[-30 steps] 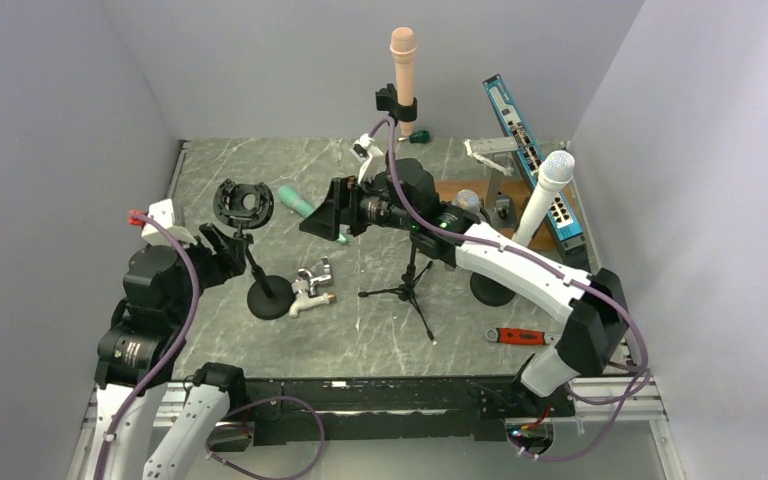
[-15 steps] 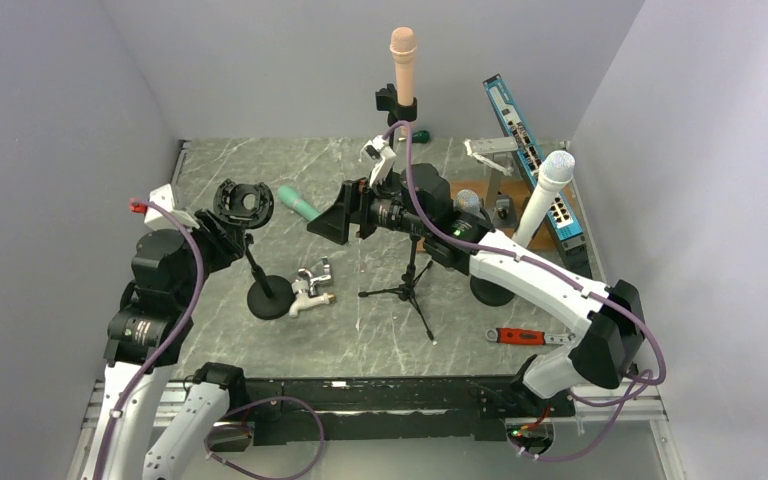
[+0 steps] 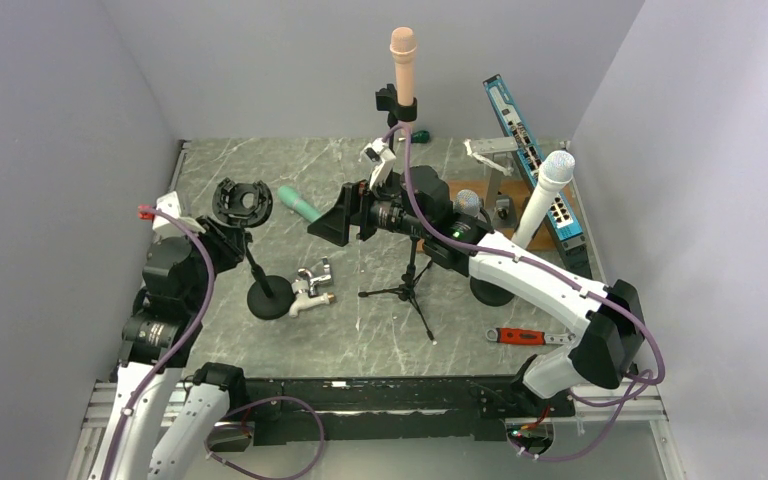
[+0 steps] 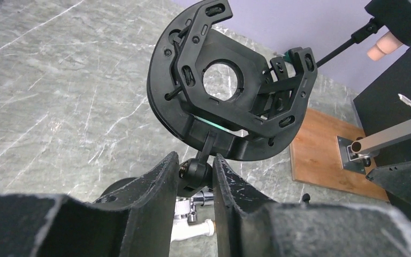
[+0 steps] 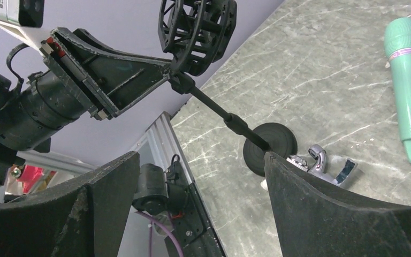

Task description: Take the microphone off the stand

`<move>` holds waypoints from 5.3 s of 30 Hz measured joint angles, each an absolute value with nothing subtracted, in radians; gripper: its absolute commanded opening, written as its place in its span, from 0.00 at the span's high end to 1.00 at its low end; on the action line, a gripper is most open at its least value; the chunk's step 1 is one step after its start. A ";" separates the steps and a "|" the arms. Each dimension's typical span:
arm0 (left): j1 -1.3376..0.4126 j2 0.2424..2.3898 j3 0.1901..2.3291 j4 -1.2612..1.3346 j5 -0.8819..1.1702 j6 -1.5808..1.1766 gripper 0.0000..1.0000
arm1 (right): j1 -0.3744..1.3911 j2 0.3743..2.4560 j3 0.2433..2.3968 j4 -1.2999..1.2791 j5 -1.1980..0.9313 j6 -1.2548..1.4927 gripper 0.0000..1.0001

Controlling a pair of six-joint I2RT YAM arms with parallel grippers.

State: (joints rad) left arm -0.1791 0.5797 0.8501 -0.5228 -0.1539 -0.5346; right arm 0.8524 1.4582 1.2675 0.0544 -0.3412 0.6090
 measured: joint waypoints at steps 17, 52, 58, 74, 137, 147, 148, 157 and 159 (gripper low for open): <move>-0.178 0.486 0.697 -0.338 -0.120 -0.545 0.78 | 0.851 1.458 1.246 0.075 -0.347 0.609 0.11; -0.174 0.412 0.587 -0.585 -0.123 -0.705 0.26 | 0.841 1.458 1.198 0.123 -0.390 0.617 0.11; -0.174 0.410 0.742 -0.710 -0.127 -0.646 0.11 | 0.840 1.458 1.194 0.130 -0.395 0.620 0.11; -0.150 0.855 1.133 -0.796 -0.239 -0.369 0.30 | 0.840 1.408 1.182 0.126 -0.390 0.612 0.10; 0.319 1.280 1.172 -0.411 -0.211 -0.378 0.53 | 0.850 1.441 1.236 0.031 -0.338 0.532 0.07; 0.367 1.215 1.114 -0.322 0.012 -0.406 0.15 | 0.903 1.487 1.330 -0.064 -0.309 0.504 0.06; 0.369 1.198 1.105 -0.311 0.032 -0.405 0.14 | 0.908 1.493 1.348 -0.081 -0.304 0.497 0.06; 0.338 1.062 1.045 -0.146 0.304 -0.401 0.13 | 0.919 1.499 1.512 -0.266 -0.213 0.395 0.05; 0.297 1.056 1.040 -0.098 0.372 -0.398 0.13 | 0.919 1.494 1.545 -0.310 -0.171 0.367 0.05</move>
State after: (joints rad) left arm 0.2966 1.0565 1.0401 -0.0982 0.3717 -0.3977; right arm 0.9188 1.4944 1.5452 -0.3099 -0.1711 0.3672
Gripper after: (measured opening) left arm 0.875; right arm 0.949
